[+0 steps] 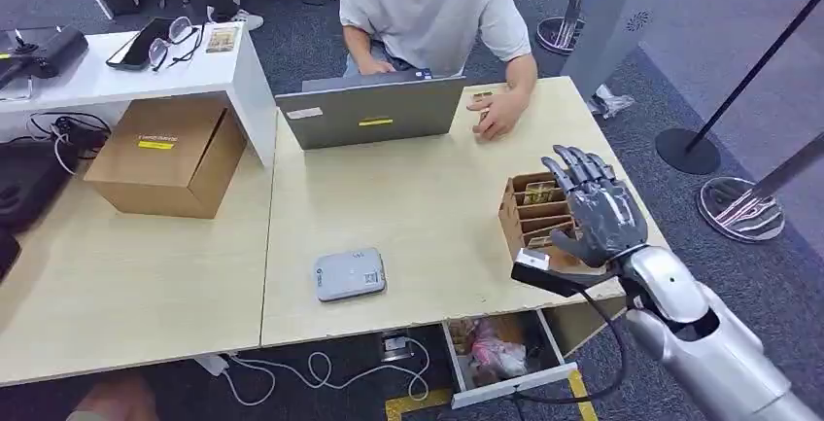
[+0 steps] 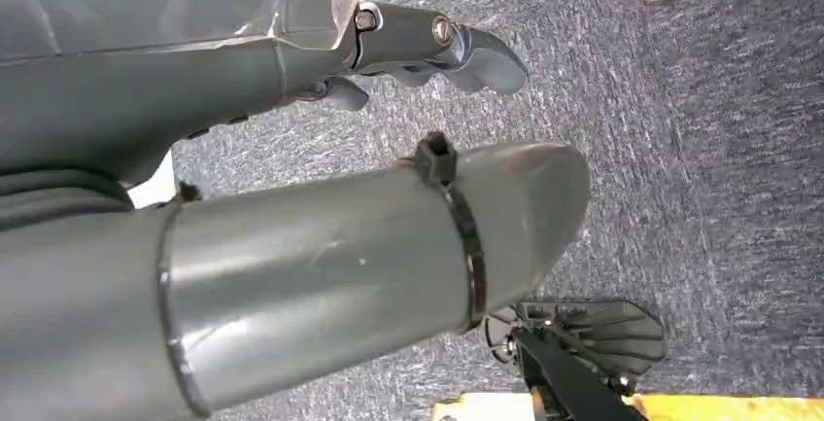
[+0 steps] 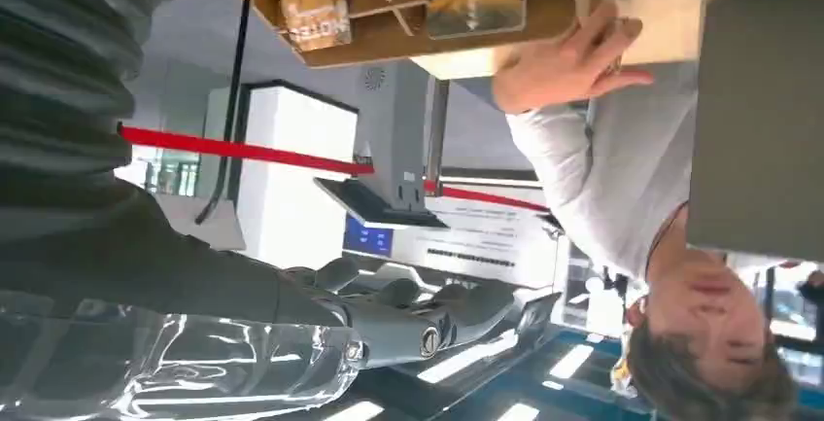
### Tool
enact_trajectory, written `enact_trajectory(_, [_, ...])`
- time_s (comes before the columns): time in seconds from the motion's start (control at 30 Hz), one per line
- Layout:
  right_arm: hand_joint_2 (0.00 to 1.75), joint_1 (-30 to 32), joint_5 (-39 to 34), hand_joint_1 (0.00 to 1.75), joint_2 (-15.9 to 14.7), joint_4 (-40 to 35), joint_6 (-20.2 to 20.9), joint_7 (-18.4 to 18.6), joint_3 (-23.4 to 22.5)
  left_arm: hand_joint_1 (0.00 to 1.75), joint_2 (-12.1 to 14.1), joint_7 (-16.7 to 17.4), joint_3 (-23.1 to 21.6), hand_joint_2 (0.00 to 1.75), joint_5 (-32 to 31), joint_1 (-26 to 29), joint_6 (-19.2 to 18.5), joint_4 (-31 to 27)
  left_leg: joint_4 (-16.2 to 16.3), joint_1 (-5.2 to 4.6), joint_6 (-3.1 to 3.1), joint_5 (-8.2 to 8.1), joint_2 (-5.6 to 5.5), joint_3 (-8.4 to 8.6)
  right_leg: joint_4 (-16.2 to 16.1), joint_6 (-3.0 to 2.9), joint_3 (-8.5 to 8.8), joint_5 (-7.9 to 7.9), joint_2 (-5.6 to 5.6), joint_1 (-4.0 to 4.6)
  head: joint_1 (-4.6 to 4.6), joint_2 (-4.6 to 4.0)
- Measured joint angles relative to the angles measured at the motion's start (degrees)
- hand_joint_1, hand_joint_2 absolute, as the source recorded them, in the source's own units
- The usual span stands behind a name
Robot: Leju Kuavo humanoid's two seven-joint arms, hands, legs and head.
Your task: Pass the card to the sensor for recognition and then transmit it.
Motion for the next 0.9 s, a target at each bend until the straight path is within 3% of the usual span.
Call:
enact_trajectory(0.37, [1.75, 9.87, 1.27, 0.0, -3.87, -8.56, 7.38, 0.75, -7.45, 0.0, 0.26, -0.85, 0.0, 0.0, -0.44, 0.08, -1.13, 0.02, 0.0, 0.0, 0.04, -0.03, -0.04, 0.0, -0.01, 0.03, 0.0, -0.03, -0.03, 0.0, 0.0, 0.0])
enact_trajectory(0.53, [1.75, 13.83, -1.46, 0.0, -4.76, -11.6, 12.03, -0.74, -10.18, 0.0, 0.28, -0.9, 0.0, 0.0, -0.5, 0.08, -1.46, 0.02, 0.0, 0.0, 0.11, -0.07, -0.04, -0.01, -0.01, 0.05, 0.0, -0.05, -0.03, 0.0, 0.0, 0.0])
enact_trajectory(0.9, [1.75, 13.97, -3.69, 0.0, -6.01, -13.35, 16.43, -2.95, -11.43, 0.0, 0.31, -0.9, 0.0, 0.0, -0.52, 0.08, -1.79, 0.02, 0.0, -0.02, 0.11, -0.07, 0.01, -0.01, -0.01, 0.06, 0.01, -0.04, 0.0, -0.03, 0.0, 0.0])
